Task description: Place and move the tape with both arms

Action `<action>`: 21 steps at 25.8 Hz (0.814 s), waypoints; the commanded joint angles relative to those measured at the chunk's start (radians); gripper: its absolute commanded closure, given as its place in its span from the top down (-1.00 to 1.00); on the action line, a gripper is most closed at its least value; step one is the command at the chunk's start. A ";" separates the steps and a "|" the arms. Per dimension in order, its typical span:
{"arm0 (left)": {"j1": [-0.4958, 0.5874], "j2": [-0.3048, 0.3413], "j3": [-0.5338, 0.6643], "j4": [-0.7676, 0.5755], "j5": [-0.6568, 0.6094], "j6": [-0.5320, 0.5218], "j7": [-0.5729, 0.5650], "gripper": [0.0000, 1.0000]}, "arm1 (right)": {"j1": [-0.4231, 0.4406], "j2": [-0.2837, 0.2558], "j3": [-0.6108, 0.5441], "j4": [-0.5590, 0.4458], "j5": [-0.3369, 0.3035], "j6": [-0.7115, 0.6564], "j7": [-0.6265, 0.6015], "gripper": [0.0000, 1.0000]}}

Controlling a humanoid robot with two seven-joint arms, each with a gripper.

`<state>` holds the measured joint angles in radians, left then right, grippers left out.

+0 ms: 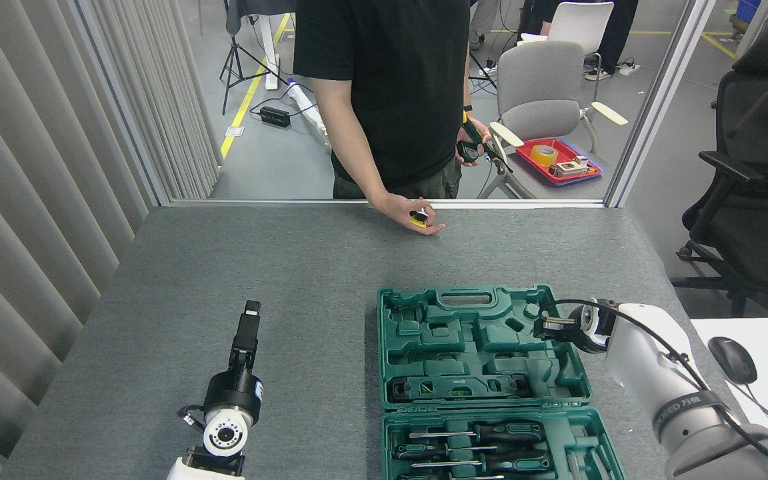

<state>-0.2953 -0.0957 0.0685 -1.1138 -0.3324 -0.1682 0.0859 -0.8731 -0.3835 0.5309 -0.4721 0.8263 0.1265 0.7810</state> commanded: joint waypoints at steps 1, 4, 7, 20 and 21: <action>0.001 -0.012 -0.002 0.006 0.043 -0.005 -0.012 0.98 | -0.001 -0.005 0.000 0.001 -0.001 -0.001 -0.002 0.59; 0.002 -0.025 -0.002 0.011 0.043 -0.011 -0.012 0.98 | 0.000 -0.012 0.000 0.003 -0.001 0.002 -0.009 0.60; 0.025 -0.030 -0.002 0.040 0.043 -0.057 -0.011 0.98 | -0.004 -0.017 -0.002 0.003 -0.003 0.004 -0.083 0.60; 0.028 -0.036 -0.114 0.049 0.197 -0.304 -0.012 0.98 | -0.004 0.034 0.003 0.087 0.014 0.002 -0.204 0.66; 0.028 -0.035 -0.114 0.026 0.197 -0.303 -0.012 0.98 | -0.004 0.035 0.003 0.093 0.013 0.007 -0.198 0.89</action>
<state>-0.2637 -0.1301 -0.0386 -1.0327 -0.1470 -0.4666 0.0736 -0.8774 -0.3553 0.5321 -0.3964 0.8379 0.1322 0.5845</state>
